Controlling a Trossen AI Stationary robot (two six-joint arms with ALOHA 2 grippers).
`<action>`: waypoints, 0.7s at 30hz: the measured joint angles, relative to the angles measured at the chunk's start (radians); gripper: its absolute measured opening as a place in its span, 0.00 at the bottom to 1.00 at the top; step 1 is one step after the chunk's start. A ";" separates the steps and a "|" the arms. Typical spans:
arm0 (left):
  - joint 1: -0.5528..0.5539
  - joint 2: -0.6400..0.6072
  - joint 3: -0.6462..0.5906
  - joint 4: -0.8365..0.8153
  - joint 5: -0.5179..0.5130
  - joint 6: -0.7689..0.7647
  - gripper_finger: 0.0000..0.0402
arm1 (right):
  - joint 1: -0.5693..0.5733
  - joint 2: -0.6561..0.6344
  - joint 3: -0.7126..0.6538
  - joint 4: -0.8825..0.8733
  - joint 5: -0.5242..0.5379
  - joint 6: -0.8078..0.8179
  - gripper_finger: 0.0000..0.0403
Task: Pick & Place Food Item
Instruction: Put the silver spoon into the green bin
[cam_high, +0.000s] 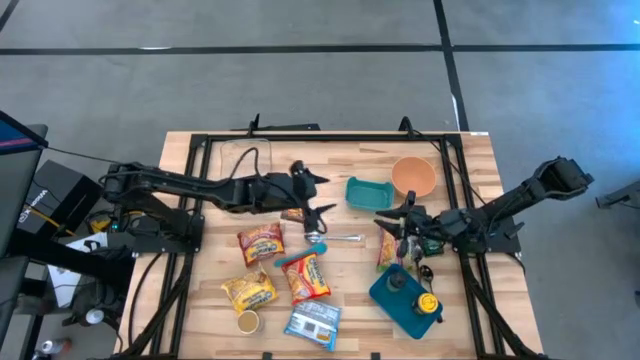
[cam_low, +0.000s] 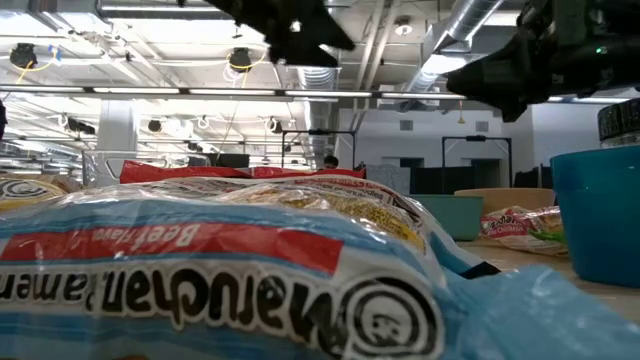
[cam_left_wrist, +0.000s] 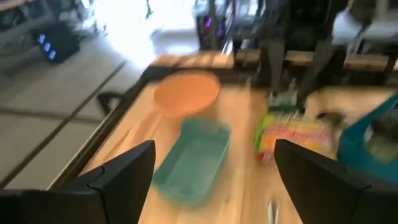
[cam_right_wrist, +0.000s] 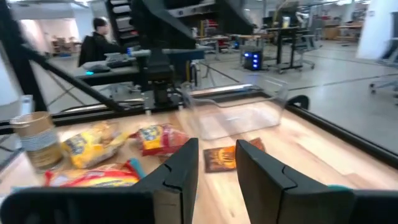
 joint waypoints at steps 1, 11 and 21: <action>0.000 -0.016 0.000 -0.023 -0.001 0.000 0.80 | -0.013 0.000 0.000 0.000 0.000 0.000 0.25; 0.018 -0.103 0.000 -0.124 -0.031 -0.010 0.80 | -0.121 -0.004 0.002 -0.051 -0.017 0.004 0.25; 0.049 -0.095 -0.001 -0.210 0.031 0.010 0.71 | -0.186 -0.107 0.186 -0.546 -0.063 0.022 0.25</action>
